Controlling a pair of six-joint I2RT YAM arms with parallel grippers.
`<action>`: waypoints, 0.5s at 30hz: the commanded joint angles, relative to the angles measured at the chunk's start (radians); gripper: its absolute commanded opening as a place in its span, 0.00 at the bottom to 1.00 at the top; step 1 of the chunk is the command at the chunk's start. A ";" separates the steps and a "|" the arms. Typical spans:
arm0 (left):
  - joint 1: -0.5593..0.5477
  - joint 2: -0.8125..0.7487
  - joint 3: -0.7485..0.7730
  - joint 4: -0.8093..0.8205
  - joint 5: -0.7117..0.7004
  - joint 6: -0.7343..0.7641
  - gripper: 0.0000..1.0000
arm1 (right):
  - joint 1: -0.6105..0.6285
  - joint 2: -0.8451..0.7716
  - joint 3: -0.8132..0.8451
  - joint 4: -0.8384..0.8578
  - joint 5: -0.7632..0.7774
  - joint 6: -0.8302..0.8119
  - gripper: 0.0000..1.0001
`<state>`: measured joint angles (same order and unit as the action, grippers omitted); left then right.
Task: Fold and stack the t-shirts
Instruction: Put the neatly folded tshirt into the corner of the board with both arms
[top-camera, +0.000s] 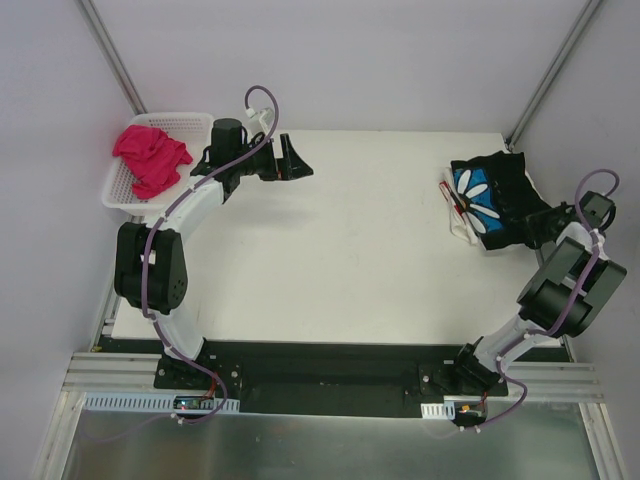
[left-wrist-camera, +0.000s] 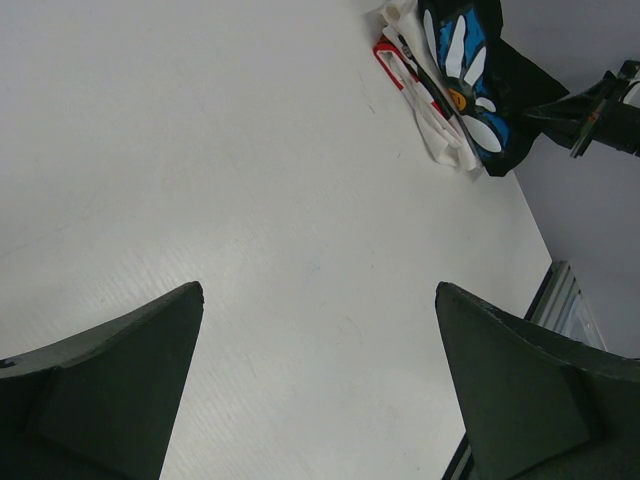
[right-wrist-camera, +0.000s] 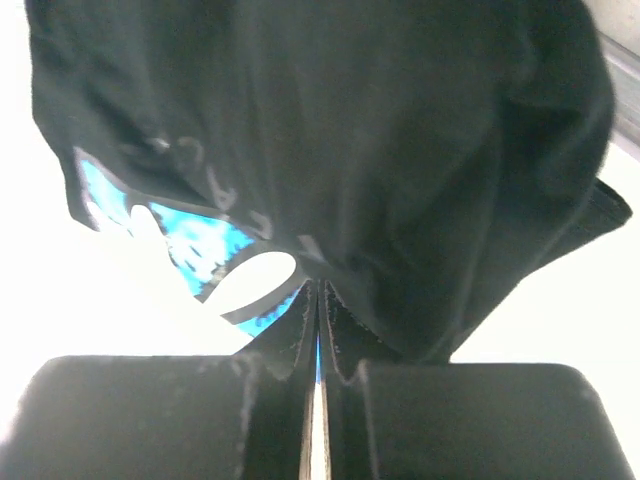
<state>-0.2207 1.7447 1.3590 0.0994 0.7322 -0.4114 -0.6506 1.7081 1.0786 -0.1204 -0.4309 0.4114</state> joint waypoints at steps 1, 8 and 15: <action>0.004 -0.004 0.020 0.042 0.027 -0.007 0.99 | -0.017 -0.029 0.147 0.027 -0.001 0.009 0.01; 0.006 0.029 0.040 0.042 0.027 -0.007 0.99 | 0.153 0.186 0.431 -0.013 -0.035 -0.016 0.01; 0.007 0.036 0.054 0.039 0.022 0.002 0.99 | 0.213 0.453 0.734 -0.059 -0.063 -0.008 0.01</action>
<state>-0.2207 1.7821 1.3632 0.0998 0.7322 -0.4114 -0.4427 2.0525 1.6871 -0.1505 -0.4751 0.4080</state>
